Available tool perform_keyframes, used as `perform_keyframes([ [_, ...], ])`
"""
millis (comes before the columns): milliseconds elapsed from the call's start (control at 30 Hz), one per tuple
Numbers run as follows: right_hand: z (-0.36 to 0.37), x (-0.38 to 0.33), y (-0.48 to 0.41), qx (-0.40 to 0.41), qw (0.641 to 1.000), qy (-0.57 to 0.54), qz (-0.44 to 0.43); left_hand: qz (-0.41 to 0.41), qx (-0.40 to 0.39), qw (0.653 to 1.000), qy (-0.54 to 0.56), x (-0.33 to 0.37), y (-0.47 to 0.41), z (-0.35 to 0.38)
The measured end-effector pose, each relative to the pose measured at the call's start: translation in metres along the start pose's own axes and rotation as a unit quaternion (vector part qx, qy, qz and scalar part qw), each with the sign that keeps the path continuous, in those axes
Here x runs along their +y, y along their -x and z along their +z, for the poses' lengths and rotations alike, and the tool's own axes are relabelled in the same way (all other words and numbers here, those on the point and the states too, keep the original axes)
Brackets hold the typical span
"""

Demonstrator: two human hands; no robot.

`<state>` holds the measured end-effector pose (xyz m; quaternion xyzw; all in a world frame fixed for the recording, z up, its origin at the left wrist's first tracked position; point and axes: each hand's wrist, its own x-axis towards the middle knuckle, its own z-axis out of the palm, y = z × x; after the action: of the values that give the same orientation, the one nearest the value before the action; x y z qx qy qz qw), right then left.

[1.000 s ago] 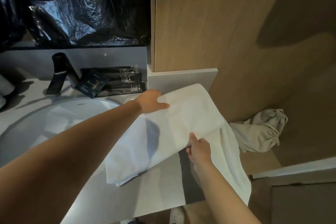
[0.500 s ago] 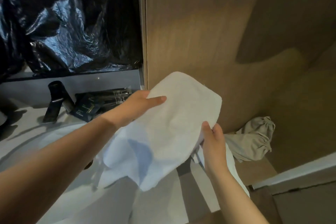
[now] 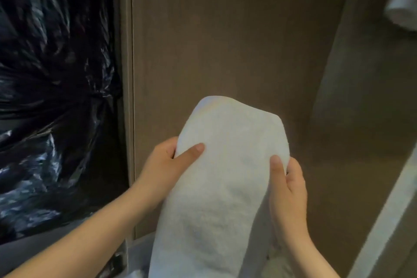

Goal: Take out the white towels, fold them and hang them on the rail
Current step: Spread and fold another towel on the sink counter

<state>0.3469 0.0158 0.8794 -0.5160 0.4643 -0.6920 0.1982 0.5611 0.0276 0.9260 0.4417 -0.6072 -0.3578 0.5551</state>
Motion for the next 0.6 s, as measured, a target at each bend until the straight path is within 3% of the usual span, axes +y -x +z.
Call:
perform_keyframes([
  [333, -0.072, -0.058, -0.092, 0.024, 0.992, -0.034, -0.117, 0.125, 0.079, 0.989, -0.019, 0.098, -0.021, 0.079],
  [600, -0.097, -0.096, -0.155, -0.102, 0.975, -0.104, -0.168, 0.194, 0.215, 0.954, -0.077, 0.146, -0.01, 0.118],
])
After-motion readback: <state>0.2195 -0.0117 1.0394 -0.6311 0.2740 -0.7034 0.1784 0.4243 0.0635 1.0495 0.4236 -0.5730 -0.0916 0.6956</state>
